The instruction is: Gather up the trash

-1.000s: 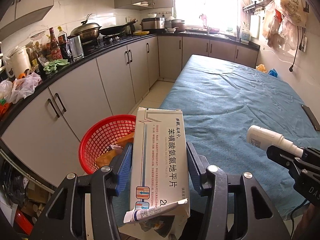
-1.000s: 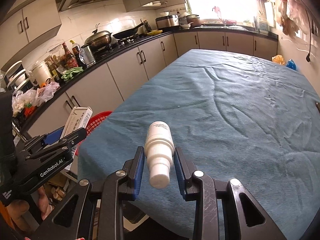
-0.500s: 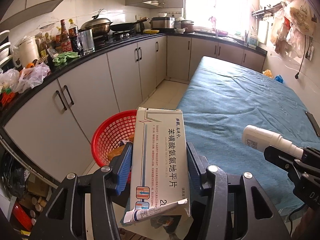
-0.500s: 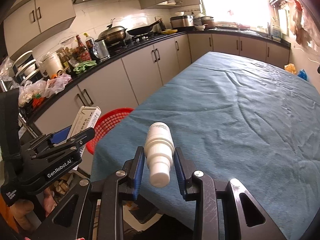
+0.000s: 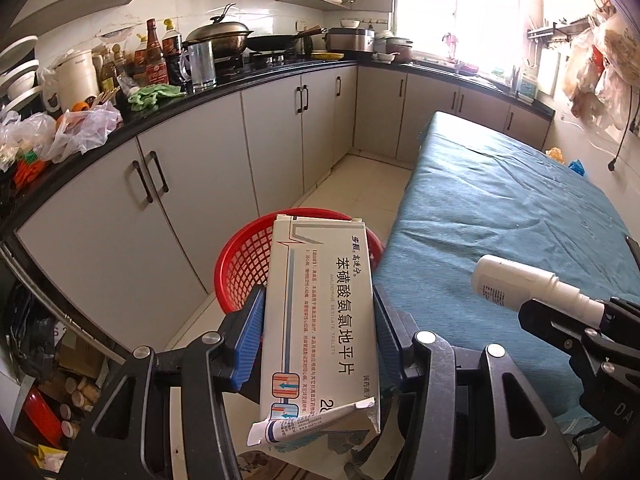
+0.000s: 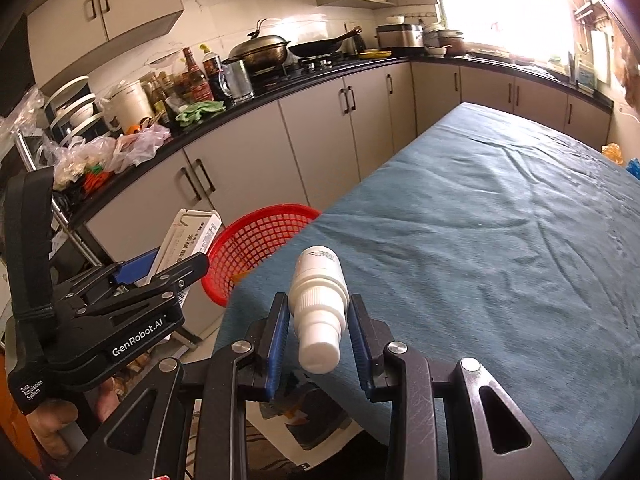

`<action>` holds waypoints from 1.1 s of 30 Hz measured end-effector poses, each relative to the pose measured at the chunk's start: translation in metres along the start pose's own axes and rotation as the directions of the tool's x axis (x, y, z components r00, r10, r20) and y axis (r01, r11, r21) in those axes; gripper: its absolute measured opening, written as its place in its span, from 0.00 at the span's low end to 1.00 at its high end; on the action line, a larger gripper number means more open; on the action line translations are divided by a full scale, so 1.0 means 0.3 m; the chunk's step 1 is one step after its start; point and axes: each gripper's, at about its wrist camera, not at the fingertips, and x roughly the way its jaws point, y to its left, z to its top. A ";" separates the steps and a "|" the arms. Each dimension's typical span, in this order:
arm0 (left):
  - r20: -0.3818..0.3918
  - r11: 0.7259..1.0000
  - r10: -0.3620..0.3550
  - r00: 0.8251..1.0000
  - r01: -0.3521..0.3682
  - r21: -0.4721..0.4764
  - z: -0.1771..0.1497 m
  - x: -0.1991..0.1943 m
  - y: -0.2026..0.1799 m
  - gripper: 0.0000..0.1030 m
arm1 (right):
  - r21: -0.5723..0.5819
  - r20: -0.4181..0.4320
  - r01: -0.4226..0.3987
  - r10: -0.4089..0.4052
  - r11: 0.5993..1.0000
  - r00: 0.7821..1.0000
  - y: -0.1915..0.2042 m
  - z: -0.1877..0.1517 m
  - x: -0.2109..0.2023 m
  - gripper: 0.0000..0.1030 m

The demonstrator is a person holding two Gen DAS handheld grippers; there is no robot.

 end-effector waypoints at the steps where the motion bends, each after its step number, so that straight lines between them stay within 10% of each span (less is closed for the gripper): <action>1: -0.002 1.000 0.001 1.000 -0.001 -0.003 0.001 0.003 0.005 0.49 | -0.003 -0.002 -0.003 0.003 1.000 1.000 0.005 0.001 0.005 0.31; 14: -0.011 0.996 -0.087 0.996 0.087 0.016 0.020 -0.006 -0.042 0.49 | -0.003 0.037 0.042 -0.042 0.999 0.998 -0.034 0.008 -0.028 0.31; 22: -0.064 0.950 -0.301 0.952 0.305 0.070 0.082 0.053 -0.229 0.49 | 0.169 0.021 0.198 -0.205 0.966 0.979 -0.330 -0.031 -0.120 0.31; 33: -0.196 0.931 -0.341 0.920 0.358 0.064 0.058 0.213 -0.383 0.51 | 0.263 -0.049 0.259 -0.255 0.929 0.966 -0.526 -0.117 -0.150 0.43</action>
